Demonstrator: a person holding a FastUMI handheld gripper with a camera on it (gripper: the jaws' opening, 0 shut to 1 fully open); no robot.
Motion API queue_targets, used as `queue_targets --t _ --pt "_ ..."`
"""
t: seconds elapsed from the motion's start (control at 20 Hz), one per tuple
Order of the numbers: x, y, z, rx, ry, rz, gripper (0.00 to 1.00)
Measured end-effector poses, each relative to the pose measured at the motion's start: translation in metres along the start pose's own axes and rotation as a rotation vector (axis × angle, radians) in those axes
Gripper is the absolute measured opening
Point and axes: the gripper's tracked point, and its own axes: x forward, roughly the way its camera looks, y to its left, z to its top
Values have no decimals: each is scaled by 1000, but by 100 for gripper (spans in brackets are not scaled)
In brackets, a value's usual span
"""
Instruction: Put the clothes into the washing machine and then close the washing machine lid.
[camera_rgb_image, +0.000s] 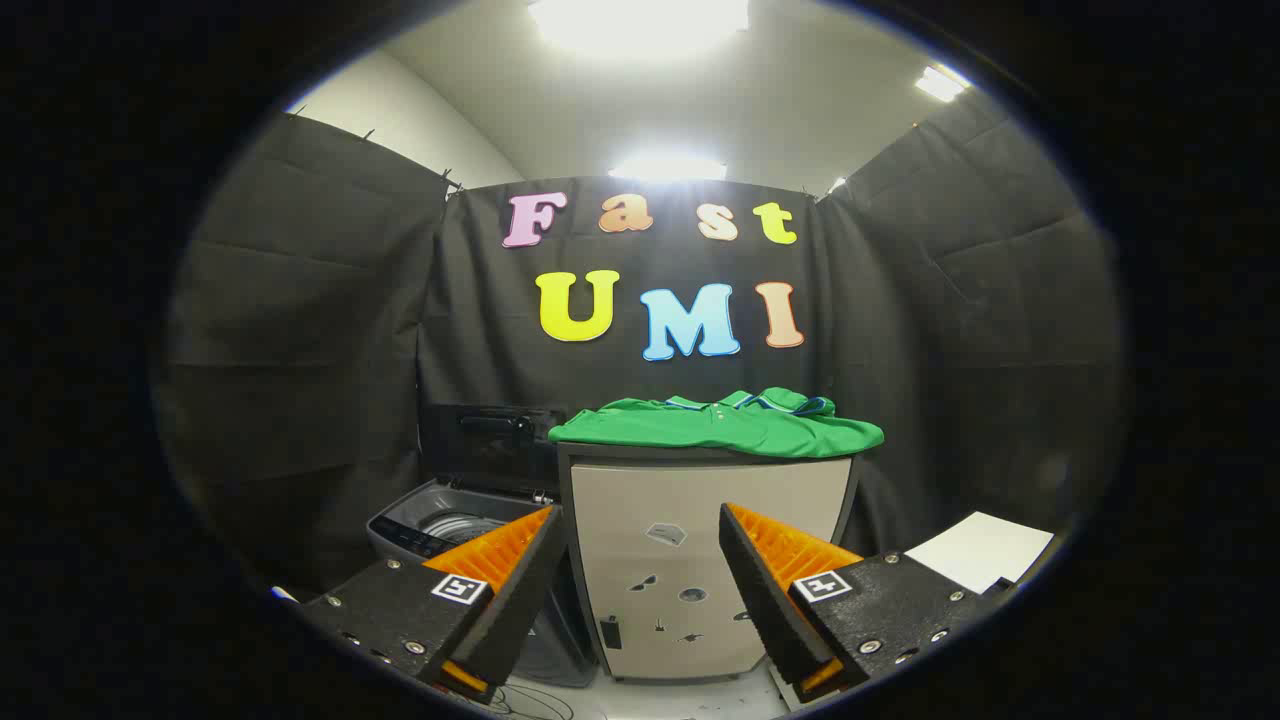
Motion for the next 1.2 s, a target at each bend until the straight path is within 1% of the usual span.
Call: queue_targets --t 0.35,0.9,1.05,1.2 --pt "-2 1 0 -3 -2 -1 95" --pt "1 18 -1 5 0 10 95" --pt "3 18 2 0 -4 8 95" --pt "8 13 13 6 -10 -13 95"
